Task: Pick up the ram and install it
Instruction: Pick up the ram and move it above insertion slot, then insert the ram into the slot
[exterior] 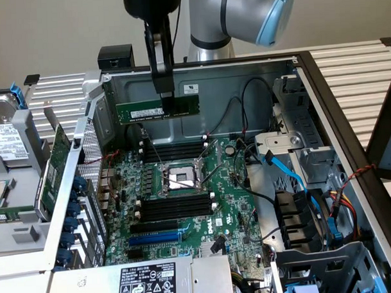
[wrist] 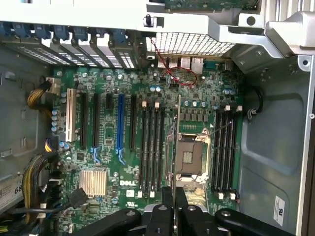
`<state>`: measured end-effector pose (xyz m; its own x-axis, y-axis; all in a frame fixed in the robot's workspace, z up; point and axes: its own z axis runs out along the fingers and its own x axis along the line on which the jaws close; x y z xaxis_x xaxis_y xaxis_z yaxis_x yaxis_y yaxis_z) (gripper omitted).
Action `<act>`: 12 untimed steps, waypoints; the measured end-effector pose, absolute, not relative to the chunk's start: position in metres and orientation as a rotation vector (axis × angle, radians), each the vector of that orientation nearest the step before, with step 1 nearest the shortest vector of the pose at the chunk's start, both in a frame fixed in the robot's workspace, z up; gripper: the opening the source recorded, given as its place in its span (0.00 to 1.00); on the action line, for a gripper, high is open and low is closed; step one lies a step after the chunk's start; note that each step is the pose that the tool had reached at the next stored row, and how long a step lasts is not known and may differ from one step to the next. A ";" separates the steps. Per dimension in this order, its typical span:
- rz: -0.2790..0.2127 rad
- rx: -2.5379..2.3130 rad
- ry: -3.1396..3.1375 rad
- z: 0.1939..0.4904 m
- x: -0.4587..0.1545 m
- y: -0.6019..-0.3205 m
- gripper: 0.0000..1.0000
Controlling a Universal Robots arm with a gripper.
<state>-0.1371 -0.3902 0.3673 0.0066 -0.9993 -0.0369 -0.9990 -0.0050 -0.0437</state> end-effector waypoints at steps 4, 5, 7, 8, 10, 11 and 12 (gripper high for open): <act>0.000 -2.183 2.171 0.364 -0.136 -0.390 0.14; 0.001 -2.182 2.170 0.363 -0.136 -0.390 0.14; 0.003 -2.181 2.168 0.360 -0.136 -0.390 0.14; 0.003 -2.180 2.168 0.358 -0.136 -0.390 0.14; 0.004 -2.180 2.168 0.355 -0.136 -0.390 0.14; 0.004 -2.180 2.168 0.353 -0.136 -0.390 0.14; 0.004 -2.179 2.167 0.351 -0.136 -0.390 0.14</act>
<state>-0.1355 -0.3902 0.3512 0.0066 -0.9987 -0.0497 -0.9989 -0.0043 -0.0462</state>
